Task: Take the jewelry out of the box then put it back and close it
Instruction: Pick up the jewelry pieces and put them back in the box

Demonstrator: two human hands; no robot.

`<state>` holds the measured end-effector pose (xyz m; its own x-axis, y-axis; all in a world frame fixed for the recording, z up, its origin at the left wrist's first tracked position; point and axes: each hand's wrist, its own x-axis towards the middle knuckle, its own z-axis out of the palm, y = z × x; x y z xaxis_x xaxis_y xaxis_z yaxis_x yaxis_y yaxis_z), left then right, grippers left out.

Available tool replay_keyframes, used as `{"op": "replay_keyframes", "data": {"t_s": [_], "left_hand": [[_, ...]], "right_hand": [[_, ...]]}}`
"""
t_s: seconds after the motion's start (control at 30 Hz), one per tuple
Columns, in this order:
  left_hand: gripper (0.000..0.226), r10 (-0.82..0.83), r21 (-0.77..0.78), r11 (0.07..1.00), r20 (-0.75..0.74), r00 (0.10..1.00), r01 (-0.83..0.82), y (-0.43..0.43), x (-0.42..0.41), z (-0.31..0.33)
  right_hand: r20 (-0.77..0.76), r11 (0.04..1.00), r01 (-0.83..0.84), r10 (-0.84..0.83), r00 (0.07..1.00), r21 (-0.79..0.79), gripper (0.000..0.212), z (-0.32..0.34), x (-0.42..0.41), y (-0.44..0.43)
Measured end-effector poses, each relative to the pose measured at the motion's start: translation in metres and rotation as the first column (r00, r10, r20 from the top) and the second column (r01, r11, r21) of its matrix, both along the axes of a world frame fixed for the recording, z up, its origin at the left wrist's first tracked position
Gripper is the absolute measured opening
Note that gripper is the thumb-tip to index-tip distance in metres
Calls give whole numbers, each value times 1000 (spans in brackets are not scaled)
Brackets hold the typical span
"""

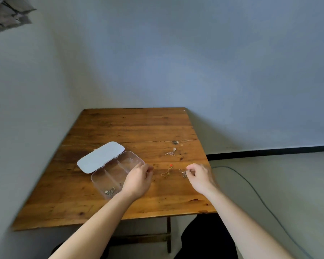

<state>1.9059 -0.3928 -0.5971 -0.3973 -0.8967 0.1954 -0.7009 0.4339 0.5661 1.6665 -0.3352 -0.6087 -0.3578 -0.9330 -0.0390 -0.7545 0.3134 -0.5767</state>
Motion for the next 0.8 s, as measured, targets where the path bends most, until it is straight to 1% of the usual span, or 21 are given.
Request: {"op": "replay_keyframes", "data": {"t_s": [0.1,0.23,0.37,0.43,0.47,0.5,0.57,0.63,0.67,0.73,0.8], "left_hand": [[31,-48,54,998,74,996,44,1,-26,-15],[46,-101,163,985,244,964,61,-4,-49,-32],[51,-140,114,988,431,891,100,-5,-62,-47],[49,-137,57,991,487,863,125,-6,-63,-55],[48,-128,15,990,498,858,139,-7,-63,-59],[46,-115,-32,988,491,863,150,-8,-62,-62],[36,-92,-127,978,439,894,163,-8,-59,-63],[23,-78,-208,964,383,921,168,-6,-56,-63],[21,-72,-225,961,365,928,163,-6,-55,-63],[22,-75,-183,972,352,933,147,-5,-54,-61],[28,-81,-137,980,397,914,146,-7,-57,-59]], "right_hand": [[14,996,23,-24,1000,81,34,-12,-17,10],[7,985,-2,1,1000,170,53,-28,-19,8],[-41,986,-26,33,999,163,64,-37,-14,-2],[-135,992,-66,81,988,108,59,-40,-13,-4],[-161,994,-88,98,982,65,53,-41,-13,-5],[-154,995,-101,104,983,25,44,-41,-12,-5],[-89,994,-101,97,991,-31,29,-42,-13,-6],[-1,995,-89,89,996,-52,20,-40,-16,-7],[41,995,-87,90,995,-57,17,-39,-19,-7],[100,994,-75,84,991,-83,12,-35,-27,-5],[152,993,-27,45,987,-118,8,-31,-32,-3]]}}
